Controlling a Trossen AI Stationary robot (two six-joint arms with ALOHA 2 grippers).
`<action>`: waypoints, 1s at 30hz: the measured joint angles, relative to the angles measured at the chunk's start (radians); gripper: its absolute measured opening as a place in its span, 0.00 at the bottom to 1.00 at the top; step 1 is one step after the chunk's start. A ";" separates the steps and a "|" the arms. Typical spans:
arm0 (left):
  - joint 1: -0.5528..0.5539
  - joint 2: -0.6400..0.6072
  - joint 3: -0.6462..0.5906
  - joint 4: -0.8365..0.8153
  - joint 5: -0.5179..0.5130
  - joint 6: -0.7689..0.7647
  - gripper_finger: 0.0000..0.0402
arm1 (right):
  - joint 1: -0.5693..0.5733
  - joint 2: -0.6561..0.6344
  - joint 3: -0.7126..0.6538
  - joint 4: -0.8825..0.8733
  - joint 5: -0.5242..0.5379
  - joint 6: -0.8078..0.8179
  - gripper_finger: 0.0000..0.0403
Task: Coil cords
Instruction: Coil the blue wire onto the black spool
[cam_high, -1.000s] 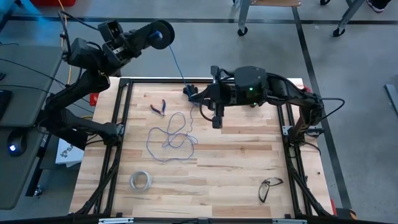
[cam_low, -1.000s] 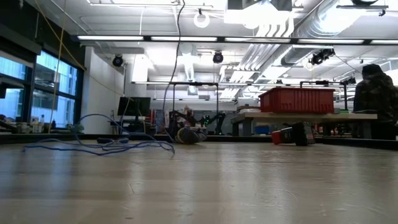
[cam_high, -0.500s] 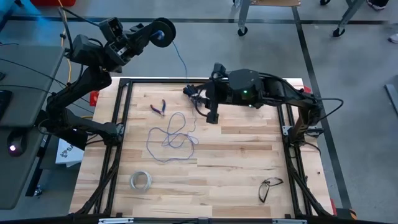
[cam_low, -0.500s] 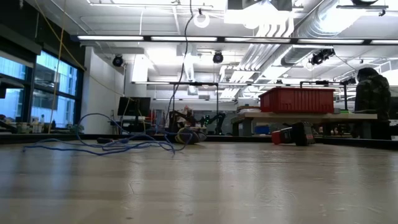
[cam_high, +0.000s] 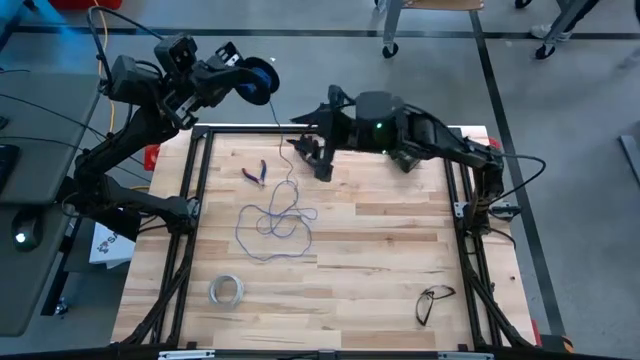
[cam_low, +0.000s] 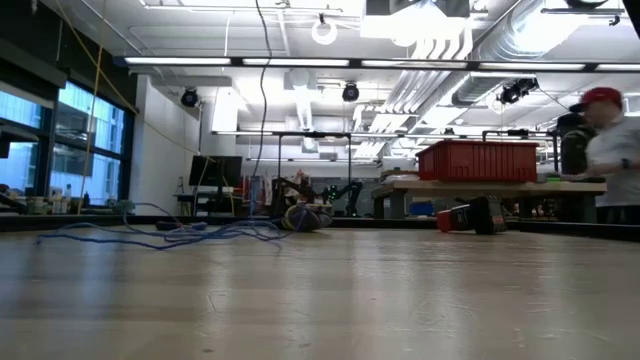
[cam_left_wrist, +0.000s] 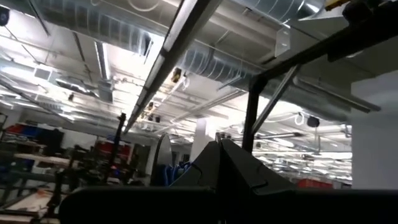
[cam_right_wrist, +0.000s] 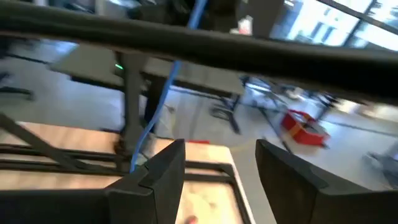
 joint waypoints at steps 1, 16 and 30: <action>0.002 0.000 0.000 0.002 -0.001 0.000 0.00 | -0.004 -0.004 0.000 0.003 -0.037 0.000 0.47; 0.012 0.043 0.000 0.126 0.049 -0.124 0.00 | -0.099 -0.015 0.002 -0.026 -0.359 0.030 0.47; 0.012 0.044 0.000 0.145 0.043 -0.099 0.00 | -0.126 0.014 -0.002 -0.010 -0.543 0.043 0.47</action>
